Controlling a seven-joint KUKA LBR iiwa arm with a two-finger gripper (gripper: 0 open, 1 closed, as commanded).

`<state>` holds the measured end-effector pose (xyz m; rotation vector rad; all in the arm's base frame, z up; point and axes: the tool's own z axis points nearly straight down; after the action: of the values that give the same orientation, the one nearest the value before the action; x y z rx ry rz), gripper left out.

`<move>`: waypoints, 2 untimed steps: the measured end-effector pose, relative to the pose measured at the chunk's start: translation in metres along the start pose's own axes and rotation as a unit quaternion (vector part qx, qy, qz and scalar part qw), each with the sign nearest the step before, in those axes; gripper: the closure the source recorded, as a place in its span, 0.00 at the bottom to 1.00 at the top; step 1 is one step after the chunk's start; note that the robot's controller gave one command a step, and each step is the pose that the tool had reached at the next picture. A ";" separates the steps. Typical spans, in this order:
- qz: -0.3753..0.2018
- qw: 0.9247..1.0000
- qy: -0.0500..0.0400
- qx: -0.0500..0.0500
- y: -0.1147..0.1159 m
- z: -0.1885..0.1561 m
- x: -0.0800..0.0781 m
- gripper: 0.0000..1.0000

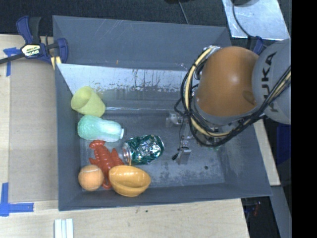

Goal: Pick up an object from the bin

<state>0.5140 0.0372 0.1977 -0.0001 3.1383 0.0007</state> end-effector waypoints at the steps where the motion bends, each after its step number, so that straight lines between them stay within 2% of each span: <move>1: -0.105 0.994 -0.001 0.000 0.049 0.124 -0.041 0.00; 2: -0.177 0.984 -0.005 0.000 0.053 0.037 -0.041 0.00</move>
Offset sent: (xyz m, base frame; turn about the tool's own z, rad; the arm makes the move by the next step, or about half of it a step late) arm 0.0394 0.0526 -0.0377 -0.3568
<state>0.5549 0.0898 0.1612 -0.5529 3.0798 -0.0018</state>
